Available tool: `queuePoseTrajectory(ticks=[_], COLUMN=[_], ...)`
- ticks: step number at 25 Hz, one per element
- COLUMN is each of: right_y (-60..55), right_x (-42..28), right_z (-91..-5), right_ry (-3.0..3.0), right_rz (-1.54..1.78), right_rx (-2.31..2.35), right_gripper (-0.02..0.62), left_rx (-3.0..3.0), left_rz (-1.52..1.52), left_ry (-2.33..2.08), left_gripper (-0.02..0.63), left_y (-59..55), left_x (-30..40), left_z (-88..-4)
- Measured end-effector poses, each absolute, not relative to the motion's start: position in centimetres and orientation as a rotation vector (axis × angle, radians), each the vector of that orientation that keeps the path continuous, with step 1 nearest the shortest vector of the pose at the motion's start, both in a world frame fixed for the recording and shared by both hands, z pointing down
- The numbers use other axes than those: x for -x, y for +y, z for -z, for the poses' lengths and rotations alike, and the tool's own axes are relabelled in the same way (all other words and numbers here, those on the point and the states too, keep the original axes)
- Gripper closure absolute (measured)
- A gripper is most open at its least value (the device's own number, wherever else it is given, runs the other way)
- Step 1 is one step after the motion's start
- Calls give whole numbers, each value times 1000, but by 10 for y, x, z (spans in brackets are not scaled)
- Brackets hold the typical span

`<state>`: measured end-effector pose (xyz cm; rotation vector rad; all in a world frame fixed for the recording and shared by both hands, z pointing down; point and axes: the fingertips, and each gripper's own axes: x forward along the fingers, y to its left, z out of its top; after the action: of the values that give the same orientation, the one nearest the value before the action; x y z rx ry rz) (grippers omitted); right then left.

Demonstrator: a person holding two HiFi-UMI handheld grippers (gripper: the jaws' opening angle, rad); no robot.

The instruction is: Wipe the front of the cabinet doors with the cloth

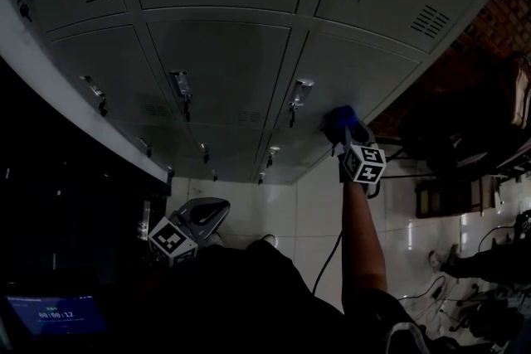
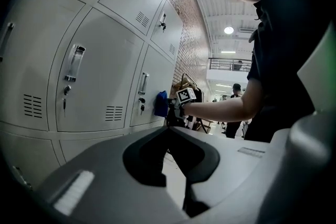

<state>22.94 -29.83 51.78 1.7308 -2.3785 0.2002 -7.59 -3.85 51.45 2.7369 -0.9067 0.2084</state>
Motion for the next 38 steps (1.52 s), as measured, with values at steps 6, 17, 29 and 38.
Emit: queuePoseTrajectory(ticks=[6, 17, 29, 38], right_y=[-298, -274, -249, -291], right_x=[-295, -247, -71, -76], right_z=[-523, -530, -549, -587], right_ry=[-2280, -2450, -2737, -2661], right_rz=[-247, -289, -297, -385], right_rx=[-1886, -1809, -1313, -1375], right_gripper=[517, 517, 517, 517], left_rx=[-2774, -2776, -2731, -2675], left_rz=[-194, -147, -138, -141], left_ry=[-887, -878, -1017, -1112], left_gripper=[606, 606, 606, 606], left_y=[-48, -73, -84, -77], left_x=[67, 44, 65, 79], left_z=[-519, -518, -521, -517])
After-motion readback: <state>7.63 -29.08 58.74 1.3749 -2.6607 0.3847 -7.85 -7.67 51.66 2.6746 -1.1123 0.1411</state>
